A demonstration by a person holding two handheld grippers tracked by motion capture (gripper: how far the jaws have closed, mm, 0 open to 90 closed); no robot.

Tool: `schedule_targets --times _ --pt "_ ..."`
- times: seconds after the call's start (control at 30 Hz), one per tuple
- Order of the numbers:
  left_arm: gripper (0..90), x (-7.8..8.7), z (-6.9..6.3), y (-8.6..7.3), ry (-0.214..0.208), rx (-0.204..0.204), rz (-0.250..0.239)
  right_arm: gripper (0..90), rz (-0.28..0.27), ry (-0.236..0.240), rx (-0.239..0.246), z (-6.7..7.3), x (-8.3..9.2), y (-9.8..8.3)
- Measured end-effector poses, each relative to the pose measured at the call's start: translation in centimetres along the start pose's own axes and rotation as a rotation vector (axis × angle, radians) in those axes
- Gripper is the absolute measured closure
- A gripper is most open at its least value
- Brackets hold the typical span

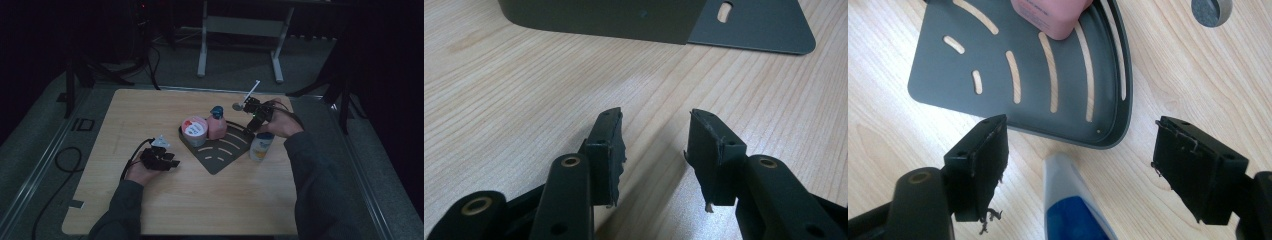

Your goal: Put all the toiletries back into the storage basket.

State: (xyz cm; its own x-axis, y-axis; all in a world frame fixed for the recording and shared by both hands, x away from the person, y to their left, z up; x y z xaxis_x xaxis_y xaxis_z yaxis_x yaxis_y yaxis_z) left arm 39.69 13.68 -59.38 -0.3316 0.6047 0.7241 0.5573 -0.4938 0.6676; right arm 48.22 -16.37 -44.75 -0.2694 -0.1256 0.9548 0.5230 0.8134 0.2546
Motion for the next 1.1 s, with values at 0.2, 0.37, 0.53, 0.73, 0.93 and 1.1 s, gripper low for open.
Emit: schedule_targets --times 0.2,0.37,0.53,0.73,0.93,1.1 --pt "57.1 0.0 0.0 0.0 0.001 0.001 0.000 21.0 -0.012 0.007 0.022 0.0 0.4 -0.6" --pt "57.2 0.0 0.0 0.0 -0.001 0.001 0.000 20.8 -0.011 0.018 0.027 0.0 0.4 -1.2" --pt "57.2 0.0 0.0 0.0 0.000 0.001 0.000 20.3 0.002 0.024 0.051 -0.1 0.3 -2.0" --pt "57.1 0.0 0.0 0.0 -0.002 0.005 -0.004 20.6 0.018 0.025 0.084 -0.3 0.4 -2.8" --pt "57.3 0.0 0.0 0.0 -0.003 0.005 -0.004 20.7 0.032 0.044 0.085 -0.5 -0.1 -3.6" --pt "57.3 0.0 0.0 0.0 -0.003 0.007 -0.005 21.5 0.037 0.052 0.090 -0.7 -0.3 -4.2"
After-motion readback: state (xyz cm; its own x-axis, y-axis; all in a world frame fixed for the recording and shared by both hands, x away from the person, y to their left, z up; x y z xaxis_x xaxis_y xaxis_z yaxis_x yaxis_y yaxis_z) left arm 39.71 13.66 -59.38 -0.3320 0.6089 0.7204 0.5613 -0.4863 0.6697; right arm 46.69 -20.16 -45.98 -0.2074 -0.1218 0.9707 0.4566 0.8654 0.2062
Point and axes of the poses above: each handheld gripper's, and its own axes: x roughly backward along the jaws, y roughly out of its top, z roughly to its left, the point moved 6 cm from there along -x, roughly forward along the jaws, and after that the axes turned 3 degrees about -y, right-handed, at the moved point
